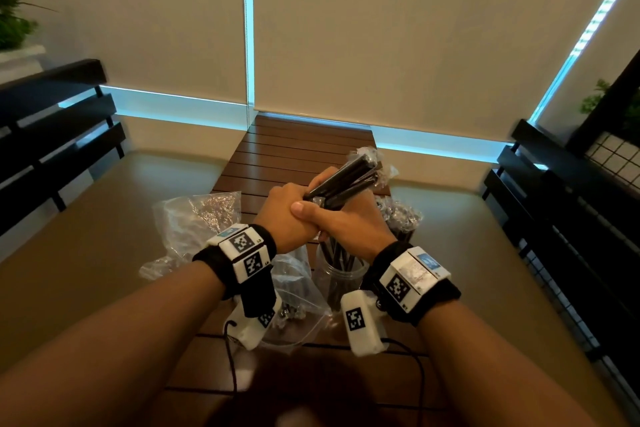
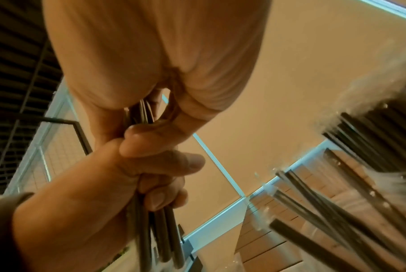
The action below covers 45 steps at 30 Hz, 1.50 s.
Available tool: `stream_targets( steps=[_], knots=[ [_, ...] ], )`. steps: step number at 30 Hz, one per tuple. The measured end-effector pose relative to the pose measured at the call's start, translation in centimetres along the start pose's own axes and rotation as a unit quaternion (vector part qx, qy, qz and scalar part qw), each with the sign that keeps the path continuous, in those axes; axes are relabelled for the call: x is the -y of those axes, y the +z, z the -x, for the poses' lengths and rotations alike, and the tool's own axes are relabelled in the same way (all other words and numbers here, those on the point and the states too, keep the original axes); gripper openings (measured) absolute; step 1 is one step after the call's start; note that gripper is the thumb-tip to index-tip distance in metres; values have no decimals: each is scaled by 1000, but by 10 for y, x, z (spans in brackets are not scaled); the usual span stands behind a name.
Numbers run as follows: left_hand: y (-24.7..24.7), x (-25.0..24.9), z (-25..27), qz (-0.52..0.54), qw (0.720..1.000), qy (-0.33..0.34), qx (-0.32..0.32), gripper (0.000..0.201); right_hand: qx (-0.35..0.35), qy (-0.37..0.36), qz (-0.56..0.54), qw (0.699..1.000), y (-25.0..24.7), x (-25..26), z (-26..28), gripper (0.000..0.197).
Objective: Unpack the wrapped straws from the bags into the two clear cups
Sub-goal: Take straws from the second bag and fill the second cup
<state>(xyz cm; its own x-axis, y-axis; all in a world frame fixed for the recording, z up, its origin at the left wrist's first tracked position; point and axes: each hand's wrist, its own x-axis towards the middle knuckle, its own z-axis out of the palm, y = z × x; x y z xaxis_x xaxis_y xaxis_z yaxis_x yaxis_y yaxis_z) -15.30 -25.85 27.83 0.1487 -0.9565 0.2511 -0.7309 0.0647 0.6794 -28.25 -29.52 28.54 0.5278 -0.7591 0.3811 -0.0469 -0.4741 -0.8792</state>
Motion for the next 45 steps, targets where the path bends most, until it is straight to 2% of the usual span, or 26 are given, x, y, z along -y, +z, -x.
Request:
stream_targets(
  steps=[2,4,5,8,9,10,12,14,17,19,25,30,33,36,40,45],
  knots=[
    [4,2,-2,24,1000,7,18,24,3,-20,55,998,-5,-3,-1,17],
    [10,3,-7,16,999,18,35,11,-13,-49,136,989,-9,-5,-1,15],
    [12,5,-10,-3,999,17,45,18,-31,-63,164,984,-13,-5,-1,14],
    [21,19,-18,-42,997,-24,62,81,-112,-69,199,971,-37,2,-9,12],
    [25,24,-19,-63,995,-43,69,90,-136,-60,221,964,-47,5,-12,14],
    [29,31,-18,-94,991,-54,75,89,-154,-45,241,957,-57,6,-15,15],
    [37,40,-13,-152,983,-52,90,70,-175,1,252,952,-73,4,-19,19],
    [45,42,-6,-183,974,-27,132,51,-191,40,241,951,-79,1,-20,22],
    [56,43,2,-225,952,30,203,53,-223,67,260,937,-85,-1,-23,23],
    [59,44,3,-246,943,51,216,52,-237,74,263,932,-89,2,-28,23],
    [63,49,-2,-221,953,37,205,26,-160,116,298,934,-87,0,-25,20],
    [64,46,-1,-217,954,40,201,29,-104,173,285,937,-56,-45,-9,13],
    [63,46,1,-159,976,46,141,38,-62,199,279,937,-37,-72,0,20],
    [58,45,-6,-81,991,47,98,34,-30,215,270,938,-25,-91,6,18],
    [59,47,-16,-49,994,29,92,29,-29,212,251,944,-21,-99,9,21],
    [68,50,-15,-43,995,13,94,25,13,210,241,947,-22,-110,12,26]
  ],
)
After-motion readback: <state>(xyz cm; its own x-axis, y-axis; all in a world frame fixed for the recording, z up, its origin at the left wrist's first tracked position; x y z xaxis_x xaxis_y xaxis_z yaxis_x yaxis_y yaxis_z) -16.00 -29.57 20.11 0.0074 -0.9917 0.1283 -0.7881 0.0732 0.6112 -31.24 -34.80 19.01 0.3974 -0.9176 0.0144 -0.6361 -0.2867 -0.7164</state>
